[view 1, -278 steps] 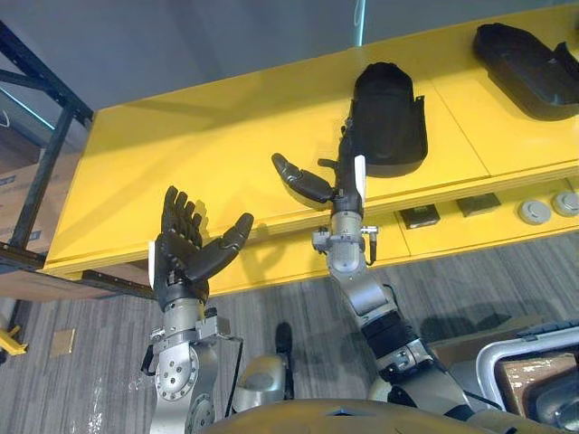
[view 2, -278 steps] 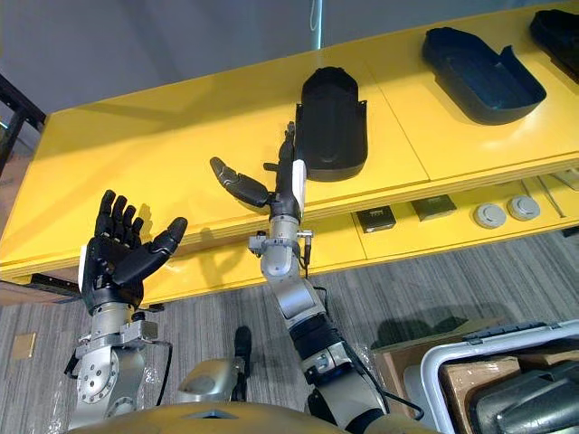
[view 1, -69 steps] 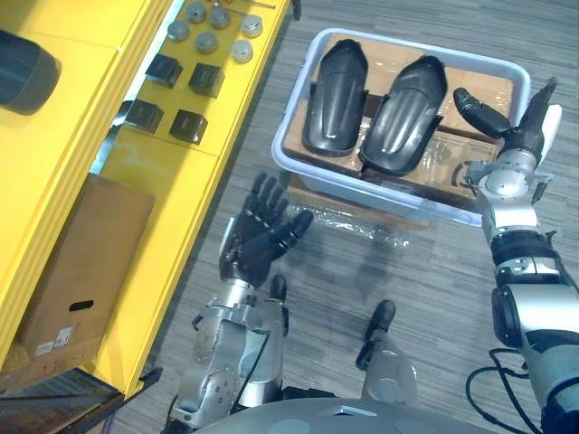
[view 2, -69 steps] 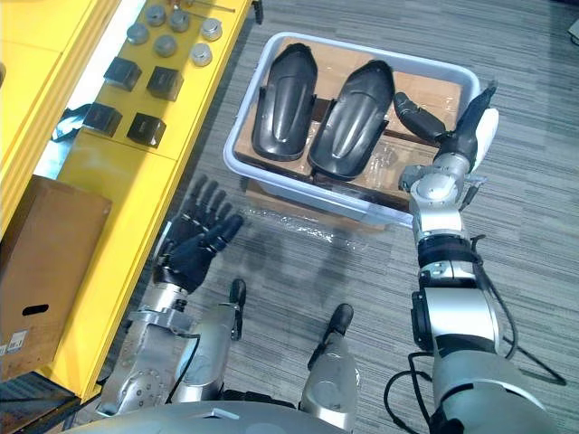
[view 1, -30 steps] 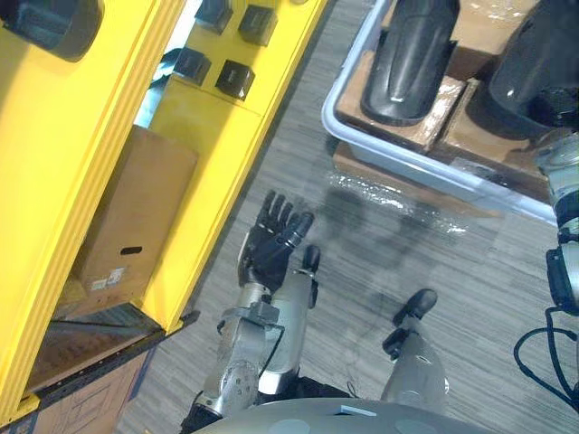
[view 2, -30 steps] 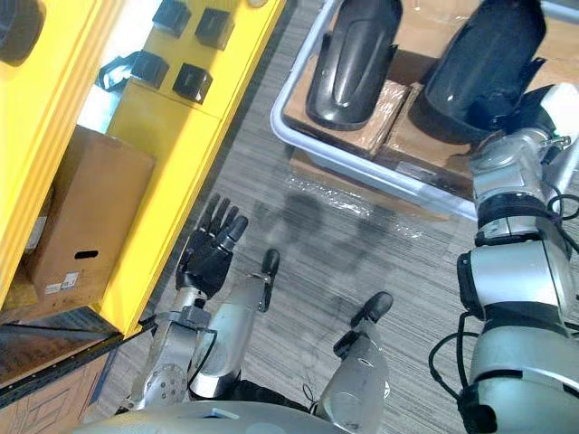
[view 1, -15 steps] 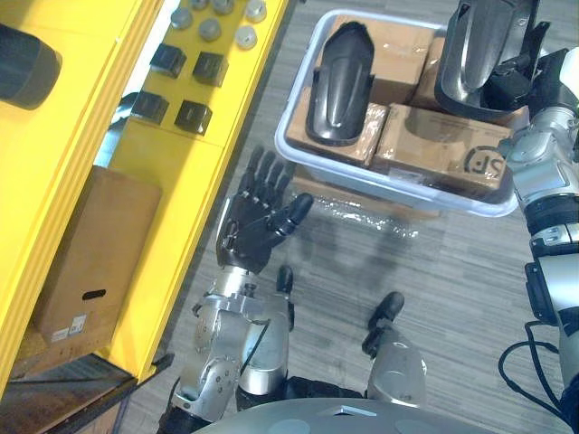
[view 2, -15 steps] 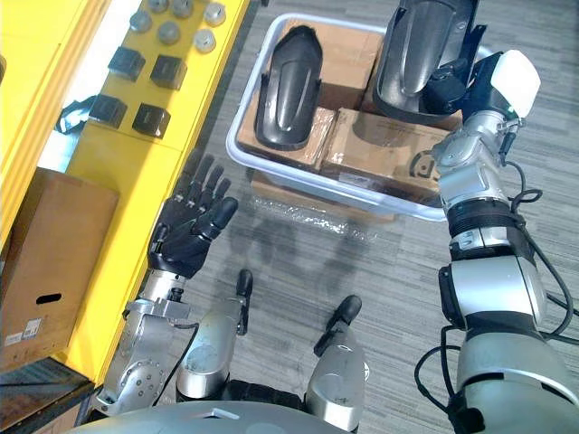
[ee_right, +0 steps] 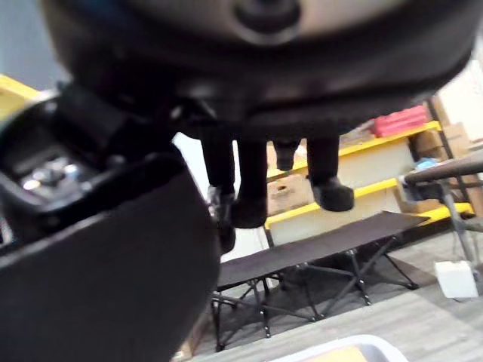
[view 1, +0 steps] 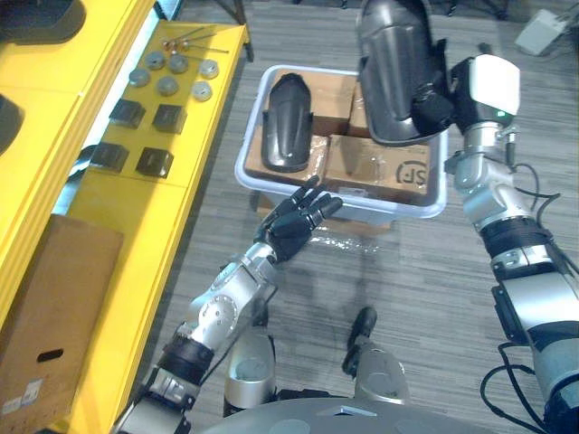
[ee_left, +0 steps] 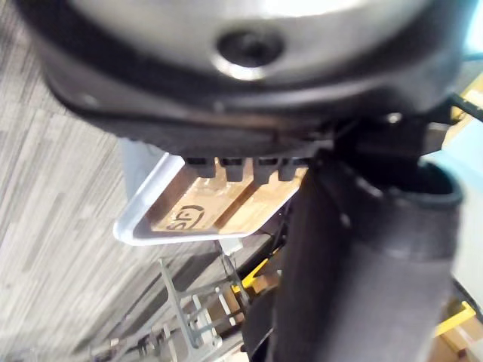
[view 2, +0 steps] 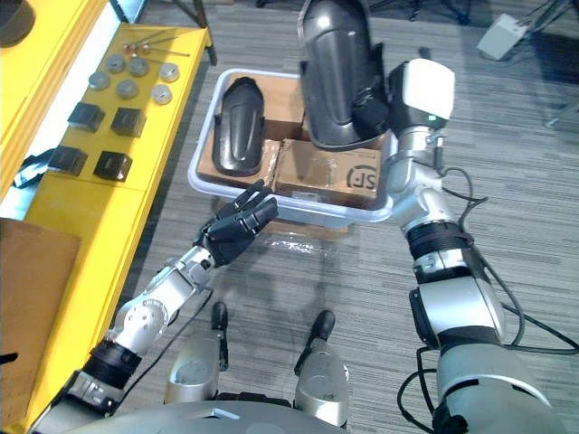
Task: Walk over and take three plastic housings, then place them on the shelf
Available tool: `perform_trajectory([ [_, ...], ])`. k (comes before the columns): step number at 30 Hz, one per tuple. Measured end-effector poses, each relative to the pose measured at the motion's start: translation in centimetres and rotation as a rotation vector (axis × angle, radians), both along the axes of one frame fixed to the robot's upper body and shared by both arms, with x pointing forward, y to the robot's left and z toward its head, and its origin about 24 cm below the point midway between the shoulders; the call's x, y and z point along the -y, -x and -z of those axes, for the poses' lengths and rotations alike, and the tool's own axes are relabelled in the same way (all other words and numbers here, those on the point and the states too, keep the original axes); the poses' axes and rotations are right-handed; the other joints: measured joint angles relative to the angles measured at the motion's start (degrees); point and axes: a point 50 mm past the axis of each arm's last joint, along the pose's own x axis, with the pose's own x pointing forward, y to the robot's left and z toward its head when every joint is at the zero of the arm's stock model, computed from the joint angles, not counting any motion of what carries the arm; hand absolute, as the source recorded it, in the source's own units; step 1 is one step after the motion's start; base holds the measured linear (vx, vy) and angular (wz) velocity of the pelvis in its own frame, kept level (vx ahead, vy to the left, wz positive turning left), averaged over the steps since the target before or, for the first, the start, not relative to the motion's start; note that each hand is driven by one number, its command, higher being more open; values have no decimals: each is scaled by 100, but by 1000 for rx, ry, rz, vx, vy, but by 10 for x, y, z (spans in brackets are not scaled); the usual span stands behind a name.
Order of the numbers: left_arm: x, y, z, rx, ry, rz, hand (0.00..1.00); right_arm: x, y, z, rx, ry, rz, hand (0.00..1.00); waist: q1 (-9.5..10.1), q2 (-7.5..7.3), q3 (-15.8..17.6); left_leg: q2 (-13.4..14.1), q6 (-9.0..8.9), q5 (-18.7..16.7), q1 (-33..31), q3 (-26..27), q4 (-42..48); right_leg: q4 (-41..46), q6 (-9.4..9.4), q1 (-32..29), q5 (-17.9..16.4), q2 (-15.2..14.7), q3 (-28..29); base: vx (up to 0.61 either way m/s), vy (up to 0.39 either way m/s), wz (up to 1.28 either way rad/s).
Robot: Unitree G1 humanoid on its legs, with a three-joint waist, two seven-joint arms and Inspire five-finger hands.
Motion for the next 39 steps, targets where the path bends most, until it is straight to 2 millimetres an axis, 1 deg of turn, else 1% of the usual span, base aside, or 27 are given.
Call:
perform_trajectory([
  [1, 1, -3, -3, -25, 74, 4, 100, -8, 2, 2, 6, 36, -40, 0, -23, -48, -45, -1, -1, 0, 98, 92, -57, -2, 7, 9, 6, 0, 64, 38, 3, -27],
  [3, 0, -8, -10, -54, 202, 8, 100, -26, 8, 13, 10, 90, -130, 0, -132, -197, -219, -4, -2, 0, 178, 209, -97, -31, 11, 13, 22, 0, 157, 40, 6, -24],
  [5, 2, -12, -14, -64, 262, 16, 100, -32, 14, 22, 1, 124, -180, 0, -138, -279, -320, -7, -3, 0, 296, 315, -158, -103, 15, 72, 57, 11, 223, 33, 4, -22],
  [7, 1, -17, -21, -80, 375, 3, 100, -45, 24, 36, -13, 158, -266, 0, -207, -414, -482, -11, -18, -12, 378, 409, -181, -241, 21, 163, 127, 31, 300, 25, 7, -17],
  [9, -1, -20, -24, -72, 412, -22, 100, -52, 29, 42, -19, 162, -318, 0, -267, -470, -534, -12, -28, -21, 497, 433, -236, -286, 25, 244, 133, 44, 317, -12, 0, -11],
  [13, -3, -23, -26, -71, 423, -62, 100, -56, 31, 47, -30, 156, -350, 0, -279, -542, -631, 6, -32, -27, 554, 475, -256, -430, 30, 329, 189, 86, 333, -40, -10, -8],
  [15, -2, -24, -21, -103, 415, -79, 100, -58, 35, 59, -64, 138, -364, 0, -268, -567, -780, 18, -24, -17, 622, 503, -357, -498, 22, 373, 213, 115, 329, 0, 0, 0],
  [16, -2, -24, -21, -107, 411, -83, 100, -59, 36, 61, -70, 135, -370, 0, -268, -570, -790, 22, -23, -14, 651, 517, -377, -500, 22, 385, 214, 120, 333, 5, 0, -5],
  [19, -2, -24, -18, -128, 375, -103, 100, -63, 41, 68, -89, 129, -400, 0, -266, -593, -863, 36, -39, -2, 726, 539, -441, -508, 22, 429, 214, 143, 338, 4, 1, -1],
  [20, -2, -24, -18, -123, 346, -109, 100, -65, 43, 70, -90, 131, -416, 0, -266, -602, -882, 40, -44, 4, 736, 543, -442, -508, 22, 431, 214, 148, 343, 26, 6, -5],
  [21, 0, -24, -16, -106, 267, -119, 100, -71, 47, 75, -100, 136, -452, 0, -268, -611, -938, 45, -46, 5, 747, 553, -445, -510, 21, 431, 215, 155, 350, 30, 7, -4],
  [22, 0, -24, -16, -98, 241, -123, 0, -71, 47, 76, -105, 135, -452, 0, -266, -613, -951, 46, -48, 4, 752, 552, -446, -510, 21, 437, 215, 156, 349, 0, 0, 0],
  [24, -3, -25, -13, -47, 89, -144, 0, -72, 47, 78, -115, 130, -452, 0, -263, -638, -974, 44, -49, 3, 760, 550, -450, -511, 20, 445, 217, 156, 349, 0, 0, 0],
  [28, -5, -26, -11, 2, -69, -160, 0, -71, 49, 83, -141, 120, -441, 0, -243, -657, -1011, 42, -52, 1, 784, 527, -448, -515, 19, 486, 223, 156, 340, -1, 3, 1],
  [32, -5, -26, -9, 6, -120, -160, 0, -71, 52, 91, -159, 91, -433, 0, -236, -652, -1096, 40, -52, 0, 786, 524, -445, -519, 18, 488, 228, 156, 345, 0, 0, 0],
  [33, -6, -26, -7, 12, -157, -172, 0, -73, 55, 88, -133, 83, -443, 0, -245, -649, -1102, 41, -52, 0, 788, 527, -440, -521, 17, 487, 228, 156, 353, -24, 9, -3],
  [36, -7, -26, -3, 8, -197, -185, 0, -79, 60, 81, -78, 74, -469, 0, -263, -642, -1109, 46, -51, 0, 794, 543, -435, -523, 17, 478, 228, 163, 377, -30, 7, -4],
  [39, -5, -26, -3, 25, -201, -195, 0, -78, 61, 81, -72, 66, -463, 0, -258, -637, -1113, 46, -50, 0, 793, 543, -438, -524, 12, 473, 231, 164, 381, 0, 0, 0],
])
